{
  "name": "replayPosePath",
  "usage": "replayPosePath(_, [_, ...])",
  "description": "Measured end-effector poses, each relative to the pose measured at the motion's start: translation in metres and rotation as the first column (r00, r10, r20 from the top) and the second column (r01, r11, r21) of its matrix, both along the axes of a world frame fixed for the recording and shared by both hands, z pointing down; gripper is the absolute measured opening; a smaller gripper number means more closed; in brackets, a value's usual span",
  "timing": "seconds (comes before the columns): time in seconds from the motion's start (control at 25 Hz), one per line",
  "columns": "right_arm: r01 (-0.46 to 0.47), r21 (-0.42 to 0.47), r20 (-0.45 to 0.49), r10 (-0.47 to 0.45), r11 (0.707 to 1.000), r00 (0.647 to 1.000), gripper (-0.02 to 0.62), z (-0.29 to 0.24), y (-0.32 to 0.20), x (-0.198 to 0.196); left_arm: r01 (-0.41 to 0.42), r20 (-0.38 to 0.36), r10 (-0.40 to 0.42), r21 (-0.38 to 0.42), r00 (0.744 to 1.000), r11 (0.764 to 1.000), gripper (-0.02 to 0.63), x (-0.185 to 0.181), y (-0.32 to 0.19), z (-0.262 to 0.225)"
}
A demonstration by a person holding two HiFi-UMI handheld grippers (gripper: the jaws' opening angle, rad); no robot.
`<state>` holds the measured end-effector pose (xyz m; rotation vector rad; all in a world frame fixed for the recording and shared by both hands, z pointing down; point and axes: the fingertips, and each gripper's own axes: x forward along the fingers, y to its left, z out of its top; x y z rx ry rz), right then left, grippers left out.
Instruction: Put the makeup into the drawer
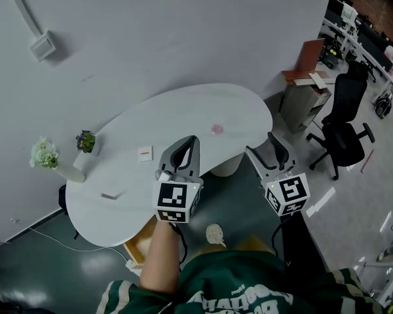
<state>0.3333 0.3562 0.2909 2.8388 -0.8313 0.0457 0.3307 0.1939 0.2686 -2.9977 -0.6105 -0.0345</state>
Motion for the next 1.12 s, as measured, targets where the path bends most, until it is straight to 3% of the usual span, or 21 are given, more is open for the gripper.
replayPosePath(0.32, [0.067,-0.034,0.074,-0.064,0.997,0.995,0.307,0.028,-0.035,0.041,0.011,0.027,-0.01,-0.013,1.0,1.0,-0.002,0.032,-0.021,0.018])
replayPosePath(0.76, [0.167,-0.079,0.213,-0.147,0.983,0.966,0.316,0.079,-0.067,0.097,0.135,0.01,-0.135,-0.015,0.991,0.991,-0.002,0.056,-0.049,0.034])
replayPosePath(0.96, [0.237,-0.119,0.337,-0.185,0.964,0.923,0.319,0.118,-0.079,0.131,0.186,0.02,-0.187,0.032,0.982,0.982,-0.002,0.082,-0.051,0.043])
replayPosePath(1.12, [0.294,-0.158,0.449,-0.197,0.943,0.872,0.319,0.155,-0.087,0.159,0.223,0.04,-0.223,0.018,0.974,0.975,-0.002,0.108,-0.053,0.045])
